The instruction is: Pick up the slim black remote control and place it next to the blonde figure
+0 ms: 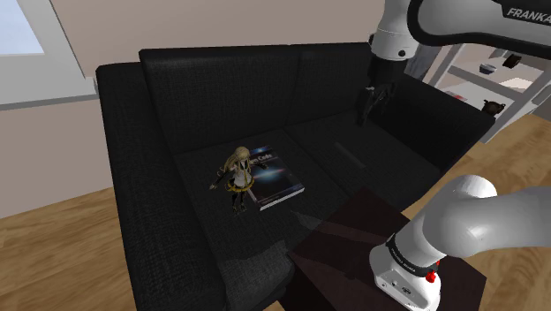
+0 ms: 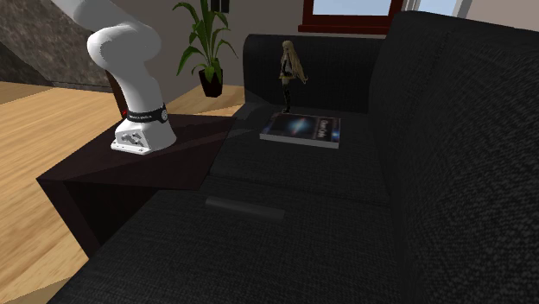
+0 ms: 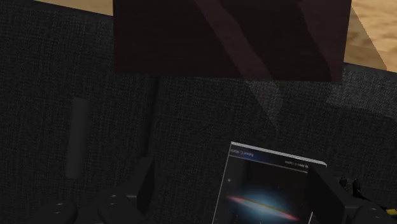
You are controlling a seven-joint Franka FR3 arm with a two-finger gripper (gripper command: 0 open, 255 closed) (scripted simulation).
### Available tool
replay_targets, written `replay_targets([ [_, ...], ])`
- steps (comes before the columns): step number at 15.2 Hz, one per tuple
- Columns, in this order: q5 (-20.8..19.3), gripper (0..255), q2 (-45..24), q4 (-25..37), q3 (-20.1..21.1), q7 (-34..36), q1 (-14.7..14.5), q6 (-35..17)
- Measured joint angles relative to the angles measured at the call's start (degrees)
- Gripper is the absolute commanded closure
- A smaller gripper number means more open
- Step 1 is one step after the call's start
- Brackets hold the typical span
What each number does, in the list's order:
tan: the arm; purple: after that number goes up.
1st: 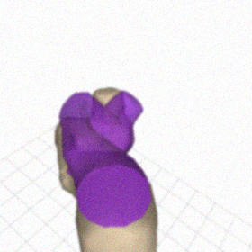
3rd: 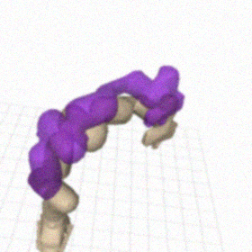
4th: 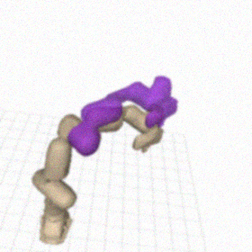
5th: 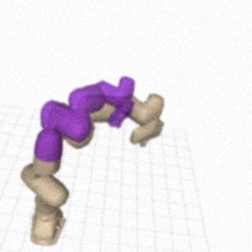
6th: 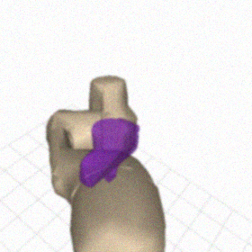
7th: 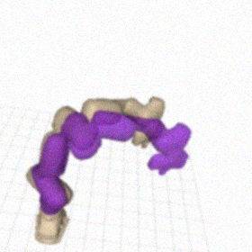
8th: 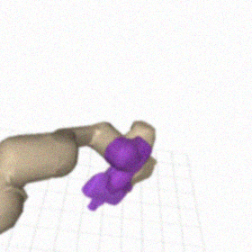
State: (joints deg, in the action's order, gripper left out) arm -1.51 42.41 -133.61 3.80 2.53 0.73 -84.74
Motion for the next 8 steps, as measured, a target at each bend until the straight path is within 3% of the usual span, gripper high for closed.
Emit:
replay_targets([
  [8,-3.1,0,-4.5,-4.9,-5.3,-4.3,2.6,-8.6],
])
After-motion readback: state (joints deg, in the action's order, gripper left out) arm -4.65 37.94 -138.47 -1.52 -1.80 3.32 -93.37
